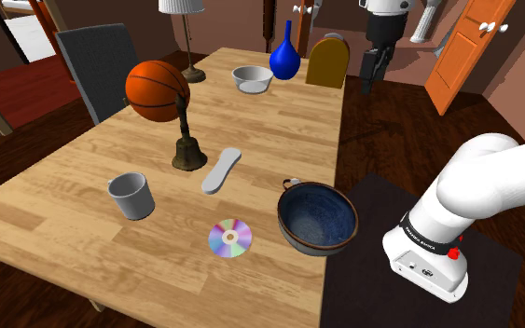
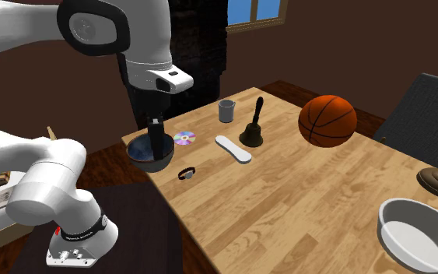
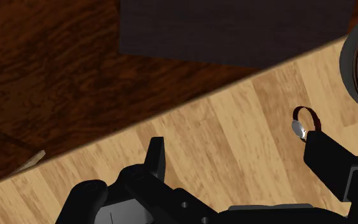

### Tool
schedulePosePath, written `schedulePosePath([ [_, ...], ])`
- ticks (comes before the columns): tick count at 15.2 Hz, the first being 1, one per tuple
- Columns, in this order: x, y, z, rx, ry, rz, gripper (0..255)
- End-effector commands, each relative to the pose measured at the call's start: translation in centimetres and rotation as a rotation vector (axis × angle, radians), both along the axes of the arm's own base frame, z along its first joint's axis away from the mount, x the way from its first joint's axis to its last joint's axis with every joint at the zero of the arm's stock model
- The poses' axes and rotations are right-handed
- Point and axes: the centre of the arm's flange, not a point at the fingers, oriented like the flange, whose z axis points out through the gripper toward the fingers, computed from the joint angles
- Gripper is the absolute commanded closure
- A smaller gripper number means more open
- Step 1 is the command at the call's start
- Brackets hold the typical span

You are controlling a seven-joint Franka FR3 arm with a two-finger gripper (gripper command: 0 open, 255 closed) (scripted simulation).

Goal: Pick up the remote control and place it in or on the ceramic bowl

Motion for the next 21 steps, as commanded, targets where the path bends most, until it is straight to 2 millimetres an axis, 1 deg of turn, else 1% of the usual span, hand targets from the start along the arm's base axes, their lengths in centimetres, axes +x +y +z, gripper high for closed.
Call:
schedulePosePath([
  [1, 0.0, 0.0, 0.0, 0.000, 0.000, 0.000, 0],
  [6, 1.0, 5.2, -3.5, 0.002, -0.018, -0.147, 0],
  [11, 2.9, 10.2, -7.0, 0.004, -0.037, -0.294, 0],
  [16, 5.6, 14.9, -10.4, 0.006, -0.055, -0.440, 0],
  [21, 8.9, 19.2, -13.7, 0.009, -0.073, -0.587, 0],
])
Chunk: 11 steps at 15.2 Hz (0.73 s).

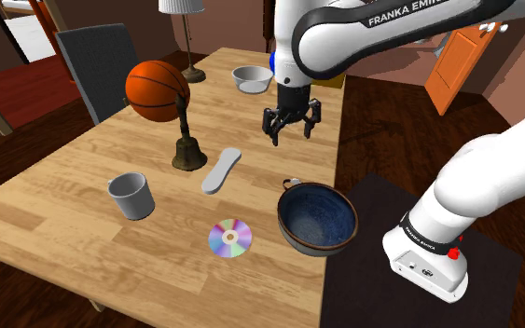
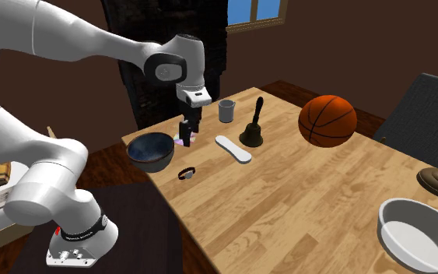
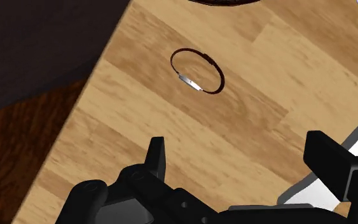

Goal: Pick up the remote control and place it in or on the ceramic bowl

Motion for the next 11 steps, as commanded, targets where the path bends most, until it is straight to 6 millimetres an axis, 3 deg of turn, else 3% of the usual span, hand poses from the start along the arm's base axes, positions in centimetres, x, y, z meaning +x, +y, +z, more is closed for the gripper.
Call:
schedulePosePath([
  [1, 1.5, 1.6, -1.5, 0.003, -0.008, -0.064, 0],
  [11, 10.3, 8.1, -7.9, 0.007, -0.045, -0.358, 0],
])
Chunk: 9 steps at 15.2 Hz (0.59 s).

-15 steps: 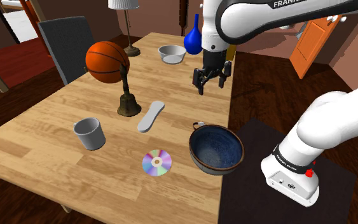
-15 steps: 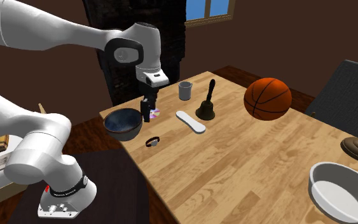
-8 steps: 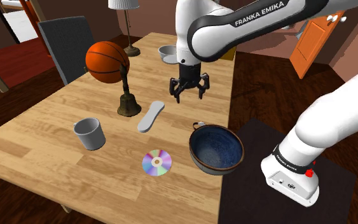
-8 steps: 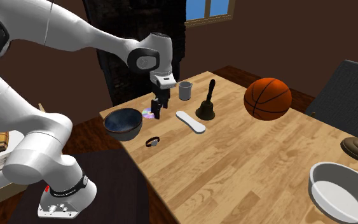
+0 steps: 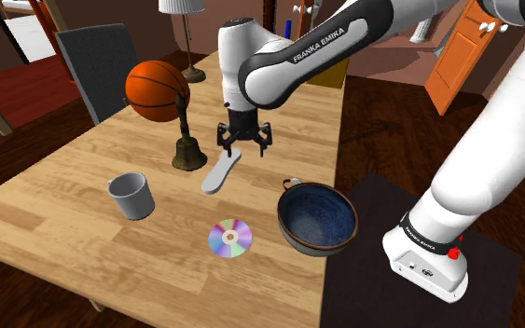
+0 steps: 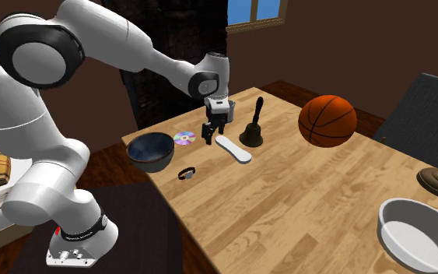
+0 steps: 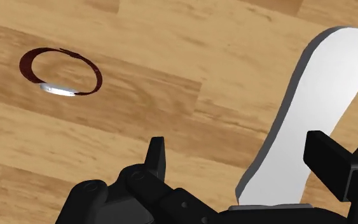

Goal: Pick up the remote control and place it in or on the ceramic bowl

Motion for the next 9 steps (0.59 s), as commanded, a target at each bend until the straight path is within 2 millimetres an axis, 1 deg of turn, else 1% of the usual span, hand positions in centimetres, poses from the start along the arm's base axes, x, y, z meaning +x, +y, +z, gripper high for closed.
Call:
schedulePosePath([
  [1, 2.0, 1.1, -1.4, 0.002, -0.009, -0.064, 0],
  [7, 8.0, 3.5, -4.9, 0.004, -0.030, -0.235, 0],
  [9, 8.0, 3.5, -5.9, 0.004, -0.030, -0.235, 0],
])
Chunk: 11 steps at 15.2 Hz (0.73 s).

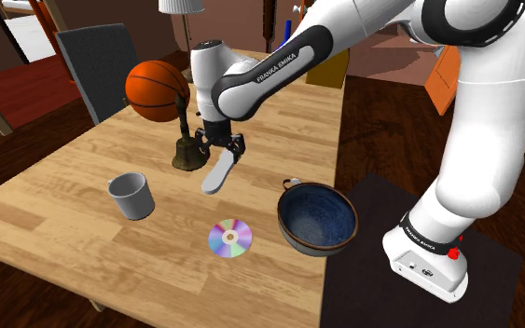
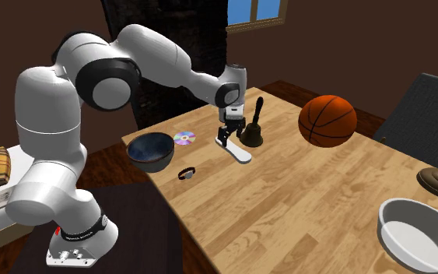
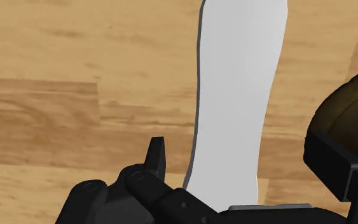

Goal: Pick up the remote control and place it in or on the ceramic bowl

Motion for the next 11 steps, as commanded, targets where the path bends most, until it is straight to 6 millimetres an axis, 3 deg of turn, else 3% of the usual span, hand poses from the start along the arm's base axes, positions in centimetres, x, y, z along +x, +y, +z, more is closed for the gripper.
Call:
schedulePosePath([
  [1, 0.4, 0.3, -1.3, -0.001, -0.001, -0.008, 0],
  [6, 0.3, 0.2, -3.7, -0.001, -0.001, -0.008, 0],
  [11, 0.3, 0.2, -3.7, -0.001, -0.001, -0.008, 0],
])
